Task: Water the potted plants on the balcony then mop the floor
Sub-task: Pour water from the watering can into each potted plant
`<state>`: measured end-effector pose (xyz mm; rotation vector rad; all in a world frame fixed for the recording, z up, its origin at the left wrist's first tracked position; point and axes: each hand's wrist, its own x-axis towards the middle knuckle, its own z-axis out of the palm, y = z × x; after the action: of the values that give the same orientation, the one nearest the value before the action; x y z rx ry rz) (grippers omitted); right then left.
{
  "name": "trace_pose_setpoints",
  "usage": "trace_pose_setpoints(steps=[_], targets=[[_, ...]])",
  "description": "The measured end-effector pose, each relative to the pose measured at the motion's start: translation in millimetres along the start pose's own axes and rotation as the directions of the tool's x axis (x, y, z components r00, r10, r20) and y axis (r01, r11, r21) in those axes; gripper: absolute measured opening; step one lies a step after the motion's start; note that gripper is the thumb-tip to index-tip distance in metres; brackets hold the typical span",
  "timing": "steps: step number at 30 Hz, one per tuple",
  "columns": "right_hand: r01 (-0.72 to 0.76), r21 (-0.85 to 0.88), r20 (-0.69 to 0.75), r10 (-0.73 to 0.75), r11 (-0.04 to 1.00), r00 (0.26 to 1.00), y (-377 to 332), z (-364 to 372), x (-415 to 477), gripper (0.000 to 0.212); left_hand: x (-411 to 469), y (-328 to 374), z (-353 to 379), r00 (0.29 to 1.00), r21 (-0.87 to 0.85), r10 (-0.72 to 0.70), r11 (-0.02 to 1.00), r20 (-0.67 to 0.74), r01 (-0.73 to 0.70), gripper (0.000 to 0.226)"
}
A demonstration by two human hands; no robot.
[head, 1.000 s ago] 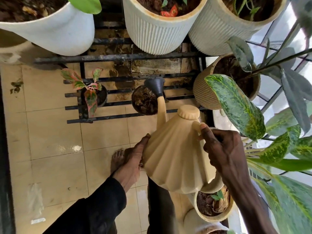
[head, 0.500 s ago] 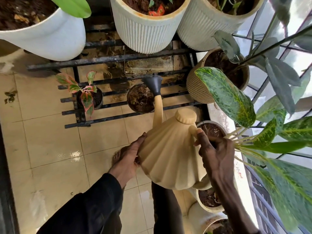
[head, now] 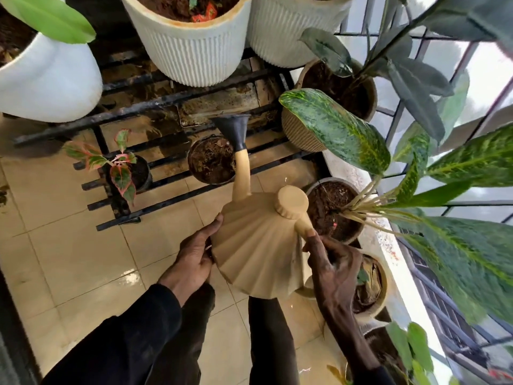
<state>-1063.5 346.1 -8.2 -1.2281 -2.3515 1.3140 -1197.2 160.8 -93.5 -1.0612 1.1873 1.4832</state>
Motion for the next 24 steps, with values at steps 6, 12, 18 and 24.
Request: trace_pose_setpoints(steps=[6, 12, 18, 24], targets=[[0.044, 0.050, -0.093, -0.039, 0.998, 0.995, 4, -5, -20, 0.065, -8, -6, -6, 0.997, 0.011, 0.054, 0.998, 0.058, -0.055, 0.067], [0.041, 0.088, -0.112, -0.031, 0.995, 0.993, -3, -5, -43, 0.058, -12, 4, -1, 0.995, 0.152, 0.032, 0.987, 0.094, -0.046, 0.059], [0.042, 0.077, -0.125, -0.032, 0.996, 0.992, 0, 0, -59, 0.058, -15, 16, 1, 0.994, 0.317, -0.012, 0.948, 0.109, -0.024, 0.081], [0.012, 0.125, -0.137, 0.005, 0.992, 0.991, 8, 3, -67, 0.057, -23, 18, -3, 0.995, 0.303, -0.003, 0.953, 0.095, -0.026, 0.083]])
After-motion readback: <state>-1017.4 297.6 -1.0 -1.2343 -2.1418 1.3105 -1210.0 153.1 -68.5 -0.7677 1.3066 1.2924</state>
